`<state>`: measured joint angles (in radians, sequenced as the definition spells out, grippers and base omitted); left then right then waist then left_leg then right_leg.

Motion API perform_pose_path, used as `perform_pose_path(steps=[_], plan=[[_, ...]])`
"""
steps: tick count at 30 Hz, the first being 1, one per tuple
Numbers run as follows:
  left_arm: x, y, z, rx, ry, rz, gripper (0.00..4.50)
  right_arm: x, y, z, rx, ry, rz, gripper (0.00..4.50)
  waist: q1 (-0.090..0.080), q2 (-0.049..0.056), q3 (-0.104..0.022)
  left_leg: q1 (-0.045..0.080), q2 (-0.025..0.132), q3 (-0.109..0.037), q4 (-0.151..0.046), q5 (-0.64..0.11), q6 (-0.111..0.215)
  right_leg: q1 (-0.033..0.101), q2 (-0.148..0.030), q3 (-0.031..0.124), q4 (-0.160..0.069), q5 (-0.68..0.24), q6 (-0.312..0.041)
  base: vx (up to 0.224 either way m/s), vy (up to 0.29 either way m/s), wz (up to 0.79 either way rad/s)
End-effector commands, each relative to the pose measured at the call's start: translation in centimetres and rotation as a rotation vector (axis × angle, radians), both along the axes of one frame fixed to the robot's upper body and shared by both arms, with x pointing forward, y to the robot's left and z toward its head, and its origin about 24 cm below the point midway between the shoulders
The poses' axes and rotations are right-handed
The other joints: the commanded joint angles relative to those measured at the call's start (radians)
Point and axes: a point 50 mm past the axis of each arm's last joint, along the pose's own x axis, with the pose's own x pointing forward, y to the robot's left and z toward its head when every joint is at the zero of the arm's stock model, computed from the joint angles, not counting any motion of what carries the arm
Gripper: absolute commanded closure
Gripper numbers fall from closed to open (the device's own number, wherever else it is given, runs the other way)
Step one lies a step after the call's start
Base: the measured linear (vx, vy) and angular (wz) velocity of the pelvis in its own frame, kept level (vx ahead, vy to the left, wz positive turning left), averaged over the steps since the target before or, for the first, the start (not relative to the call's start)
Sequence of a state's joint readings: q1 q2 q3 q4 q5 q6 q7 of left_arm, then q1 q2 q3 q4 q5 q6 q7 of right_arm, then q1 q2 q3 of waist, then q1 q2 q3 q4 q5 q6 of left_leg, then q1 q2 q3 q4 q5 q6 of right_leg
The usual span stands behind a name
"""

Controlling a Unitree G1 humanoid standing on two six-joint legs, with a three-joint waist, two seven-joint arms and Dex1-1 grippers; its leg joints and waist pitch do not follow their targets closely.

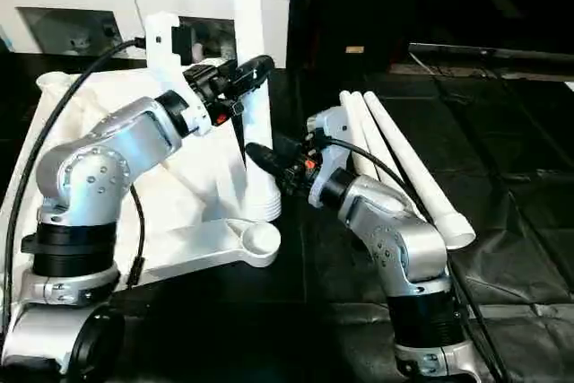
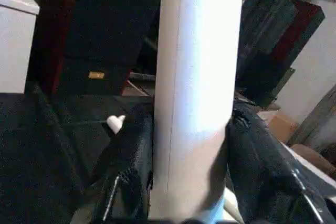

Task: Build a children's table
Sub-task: Pick table leg

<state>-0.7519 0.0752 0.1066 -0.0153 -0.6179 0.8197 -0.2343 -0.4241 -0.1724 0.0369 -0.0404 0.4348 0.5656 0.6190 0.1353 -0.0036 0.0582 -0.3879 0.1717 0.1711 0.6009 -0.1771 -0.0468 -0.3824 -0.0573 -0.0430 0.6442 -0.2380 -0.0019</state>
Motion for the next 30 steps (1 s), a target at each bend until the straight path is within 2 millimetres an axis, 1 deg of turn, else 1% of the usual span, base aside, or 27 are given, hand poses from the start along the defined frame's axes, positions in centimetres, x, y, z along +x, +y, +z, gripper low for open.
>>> perform_pose_path(steps=[1,6,7,8,9,10,13,14,15,16,18,19,20,21,22,23,24,25,26,27,28,29,30], plan=[[0.1,-0.3,-1.4,0.001,0.086,-0.006,2.73,-0.3,0.6,1.1,-0.008,-0.075,0.032,2.72,-0.007,0.009,-0.07,0.02,0.05,-0.021,-0.064,-0.107,-0.035,0.051,-0.078,0.047,-0.073,0.075,-0.191,0.0,0.0,0.0],[-0.2,-0.1,-1.5,-0.08,0.119,-0.046,2.74,-0.2,0.7,1.1,-0.018,-0.084,0.036,2.72,-0.011,0.007,-0.07,0.018,0.049,-0.022,-0.064,-0.106,-0.025,0.052,-0.079,0.046,-0.074,0.067,-0.198,0.0,0.0,0.0],[-0.2,0.0,-1.5,-0.084,0.119,-0.043,2.74,-0.2,0.7,1.1,-0.019,-0.085,0.037,2.72,-0.013,0.005,-0.069,0.018,0.049,-0.022,-0.064,-0.103,-0.022,0.052,-0.078,0.046,-0.074,0.071,-0.2,0.0,0.0,0.0],[-0.2,0.0,-1.5,-0.085,0.118,-0.041,2.75,-0.2,0.7,1.1,-0.02,-0.086,0.038,2.72,-0.013,0.006,-0.07,0.018,0.05,-0.022,-0.063,-0.101,-0.019,0.052,-0.078,0.047,-0.074,0.074,-0.201,0.0,0.0,0.0],[-0.1,0.1,-1.4,-0.087,0.113,-0.034,2.75,-0.2,0.7,1.2,-0.024,-0.091,0.041,2.72,-0.015,0.004,-0.069,0.019,0.05,-0.021,-0.064,-0.105,-0.015,0.051,-0.078,0.047,-0.076,0.062,-0.199,0.0,0.0,0.0],[-0.1,0.2,-1.2,-0.089,0.103,-0.024,2.75,-0.2,0.7,1.2,-0.028,-0.095,0.039,2.72,-0.013,0.005,-0.069,0.019,0.051,-0.022,-0.065,-0.105,-0.015,0.052,-0.079,0.046,-0.075,0.059,-0.199,0.0,0.0,0.0],[0.2,0.4,-0.8,-0.074,0.07,0.0,2.75,-0.1,0.7,1.2,-0.031,-0.096,0.035,2.72,-0.016,0.003,-0.068,0.018,0.05,-0.021,-0.065,-0.111,-0.015,0.051,-0.08,0.047,-0.078,0.043,-0.195,0.0,0.0,0.0],[0.4,0.7,-0.5,-0.034,0.039,0.021,2.75,-0.1,0.7,1.2,-0.025,-0.092,0.036,2.37,-0.017,0.003,-0.068,0.019,0.05,-0.021,-0.065,-0.11,-0.014,0.051,-0.079,0.047,-0.077,0.042,-0.195,0.0,0.0,0.0],[0.5,0.8,-0.4,-0.014,0.024,0.03,2.75,-0.1,0.7,1.2,-0.021,-0.089,0.037,2.02,-0.019,0.005,-0.067,0.018,0.05,-0.022,-0.066,-0.11,-0.011,0.05,-0.079,0.047,-0.079,0.031,-0.187,0.0,0.0,0.0],[0.6,0.8,-0.3,0.018,0.006,0.036,2.75,-0.1,0.6,1.2,-0.017,-0.087,0.039,2.02,-0.02,0.005,-0.068,0.018,0.051,-0.022,-0.066,-0.11,-0.012,0.05,-0.079,0.048,-0.078,0.031,-0.186,0.0,0.0,0.0],[0.7,0.9,0.0,0.021,-0.008,0.04,2.75,0.0,0.5,1.4,-0.007,-0.091,0.043,2.0,-0.023,0.006,-0.068,0.018,0.049,-0.022,-0.065,-0.107,-0.011,0.05,-0.077,0.047,-0.077,0.041,-0.18,0.0,0.0,0.0],[0.8,0.9,0.3,0.014,-0.014,0.037,2.75,0.1,0.3,2.0,0.053,-0.117,0.026,1.89,-0.024,0.003,-0.069,0.018,0.05,-0.021,-0.065,-0.103,-0.011,0.051,-0.079,0.048,-0.077,0.048,-0.184,0.0,0.0,0.0],[0.8,1.0,0.4,0.012,-0.017,0.036,2.75,0.1,0.2,2.3,0.085,-0.13,0.025,1.72,-0.023,0.003,-0.07,0.018,0.05,-0.021,-0.064,-0.099,-0.009,0.051,-0.081,0.048,-0.074,0.059,-0.191,0.0,0.0,0.0],[1.0,1.0,0.7,0.013,-0.023,0.029,2.75,0.1,-0.2,2.8,0.122,-0.122,0.035,1.63,-0.024,0.002,-0.071,0.018,0.049,-0.021,-0.063,-0.087,-0.001,0.052,-0.079,0.047,-0.073,0.08,-0.198,0.0,0.0,0.0],[1.0,1.0,0.7,0.013,-0.023,0.029,2.75,0.1,-0.2,2.8,0.122,-0.122,0.035,1.63,-0.024,0.002,-0.071,0.018,0.049,-0.021,-0.063,-0.087,-0.001,0.052,-0.079,0.047,-0.073,0.08,-0.198,0.0,0.0,0.0],[1.1,1.0,1.0,0.012,-0.029,0.018,2.75,0.2,-0.5,3.0,0.117,-0.116,0.028,1.55,-0.023,0.004,-0.07,0.019,0.049,-0.02,-0.062,-0.078,0.006,0.05,-0.077,0.046,-0.072,0.094,-0.205,0.0,0.0,0.0],[1.1,1.0,1.0,0.012,-0.029,0.018,2.75,0.2,-0.5,3.0,0.117,-0.116,0.028,1.43,-0.024,0.004,-0.071,0.019,0.048,-0.021,-0.062,-0.077,0.005,0.051,-0.076,0.046,-0.071,0.092,-0.205,0.0,0.0,0.0],[1.3,1.0,1.3,0.013,-0.039,0.01,2.75,0.3,-0.8,3.2,0.12,-0.108,0.03,1.29,-0.023,0.003,-0.071,0.019,0.049,-0.02,-0.061,-0.076,0.004,0.051,-0.078,0.046,-0.071,0.094,-0.208,0.0,0.0,0.0],[1.5,1.2,1.8,0.007,-0.049,0.002,2.75,0.2,-1.1,3.4,0.115,-0.084,0.053,1.19,-0.023,0.001,-0.07,0.02,0.045,-0.019,-0.062,-0.077,0.008,0.054,-0.075,0.046,-0.073,0.082,-0.207,0.0,0.0,0.0],[1.6,1.2,1.9,0.004,-0.052,0.0,2.75,0.2,-1.2,3.4,0.113,-0.078,0.06,1.19,-0.021,0.003,-0.07,0.021,0.047,-0.02,-0.061,-0.077,0.007,0.053,-0.076,0.047,-0.073,0.078,-0.207,0.0,0.0,0.0],[1.6,1.2,1.9,0.004,-0.052,0.0,2.75,0.2,-1.2,3.4,0.112,-0.077,0.062,1.19,-0.021,0.002,-0.07,0.02,0.047,-0.02,-0.061,-0.075,0.008,0.053,-0.078,0.047,-0.073,0.078,-0.206,0.0,0.0,0.0],[1.7,1.3,2.2,0.003,-0.061,-0.008,2.75,0.2,-1.6,3.6,0.105,-0.068,0.087,1.19,-0.021,0.0,-0.07,0.018,0.048,-0.019,-0.061,-0.076,0.006,0.055,-0.079,0.046,-0.073,0.075,-0.208,0.0,0.0,0.0],[1.8,1.4,2.4,-0.002,-0.062,-0.016,2.75,0.2,-1.8,3.7,0.105,-0.068,0.098,1.19,-0.02,0.0,-0.071,0.018,0.047,-0.019,-0.06,-0.072,0.006,0.056,-0.079,0.046,-0.071,0.083,-0.21,0.0,0.0,0.0]])
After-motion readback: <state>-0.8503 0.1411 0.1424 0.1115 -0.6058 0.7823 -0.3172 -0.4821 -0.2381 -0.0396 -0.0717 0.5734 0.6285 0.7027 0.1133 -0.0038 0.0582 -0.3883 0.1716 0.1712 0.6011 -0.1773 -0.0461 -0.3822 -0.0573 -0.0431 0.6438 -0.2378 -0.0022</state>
